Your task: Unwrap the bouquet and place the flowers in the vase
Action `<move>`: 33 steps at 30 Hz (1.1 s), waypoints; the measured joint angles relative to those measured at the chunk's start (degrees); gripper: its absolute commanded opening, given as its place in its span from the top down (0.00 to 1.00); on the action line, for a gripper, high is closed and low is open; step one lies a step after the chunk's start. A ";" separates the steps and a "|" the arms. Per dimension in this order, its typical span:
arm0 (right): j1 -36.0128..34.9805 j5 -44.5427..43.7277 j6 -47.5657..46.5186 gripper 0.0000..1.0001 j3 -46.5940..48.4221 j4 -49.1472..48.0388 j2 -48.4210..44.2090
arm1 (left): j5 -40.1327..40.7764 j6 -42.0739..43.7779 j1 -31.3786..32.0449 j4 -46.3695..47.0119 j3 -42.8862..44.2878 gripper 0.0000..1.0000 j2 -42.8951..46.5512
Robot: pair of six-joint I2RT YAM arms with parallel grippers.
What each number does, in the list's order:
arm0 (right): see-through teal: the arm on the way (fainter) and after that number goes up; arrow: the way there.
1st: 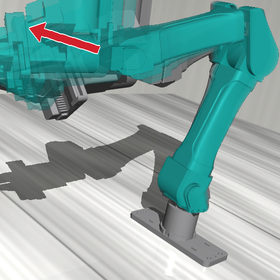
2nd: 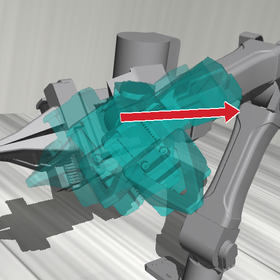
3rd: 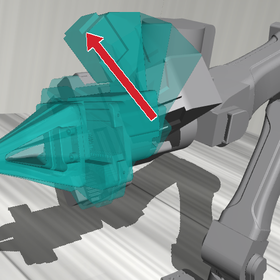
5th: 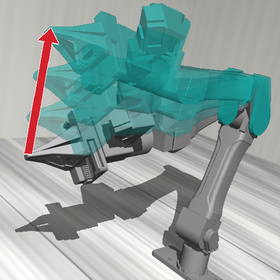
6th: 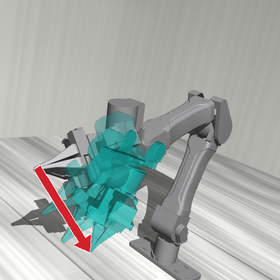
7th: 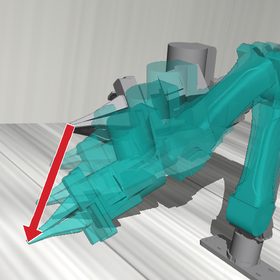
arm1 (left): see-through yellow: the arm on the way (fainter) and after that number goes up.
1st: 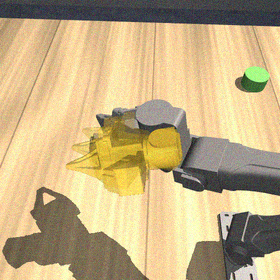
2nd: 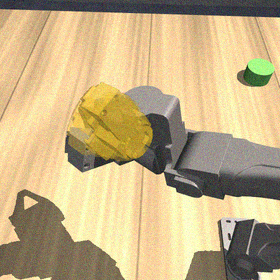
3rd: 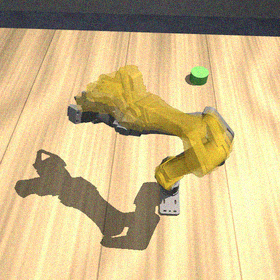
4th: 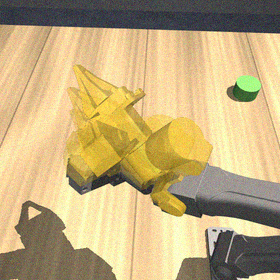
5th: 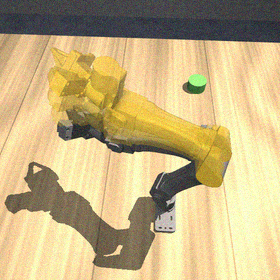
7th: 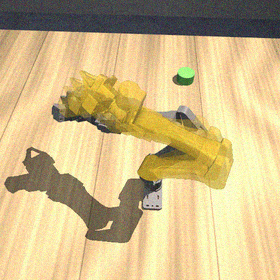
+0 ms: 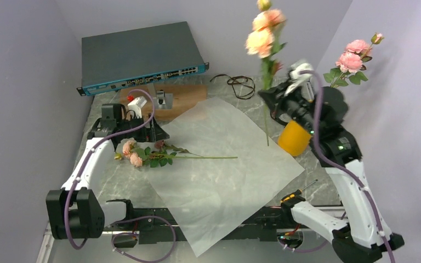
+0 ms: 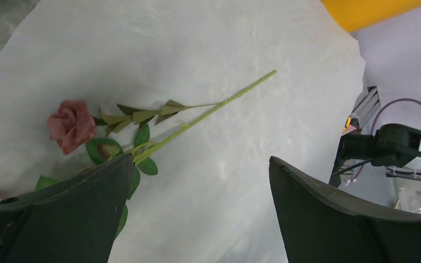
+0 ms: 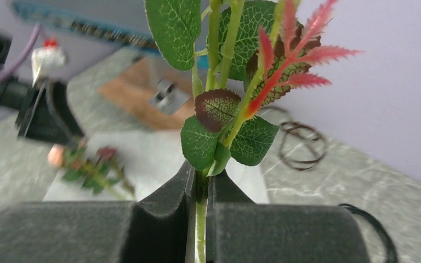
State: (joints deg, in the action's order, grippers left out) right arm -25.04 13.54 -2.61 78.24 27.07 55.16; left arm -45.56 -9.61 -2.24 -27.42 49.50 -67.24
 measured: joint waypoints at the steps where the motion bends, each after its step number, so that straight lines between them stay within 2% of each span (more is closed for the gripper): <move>1: 2.29 0.07 1.01 1.00 1.62 0.42 -0.52 | 0.09 0.50 0.96 0.07 0.63 0.01 -0.81; 8: 18.62 -1.62 8.92 1.00 12.48 -0.09 -2.10 | 0.96 2.54 6.01 1.14 3.54 0.01 -5.33; 18: 39.74 -4.00 15.37 1.00 14.67 -3.93 -3.28 | 1.84 2.80 6.69 2.34 4.96 0.01 -6.73; 26: 44.22 -9.09 14.84 1.00 14.58 -7.54 0.11 | 1.81 2.64 6.80 2.80 5.31 0.00 -6.73; 33: 44.57 -12.81 13.05 1.00 11.47 -13.07 3.65 | 1.81 2.47 6.84 2.78 5.73 0.01 -6.73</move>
State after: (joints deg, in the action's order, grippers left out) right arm 19.53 0.73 10.44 89.71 14.00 58.81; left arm -43.75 -7.14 4.60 -24.64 55.22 -73.97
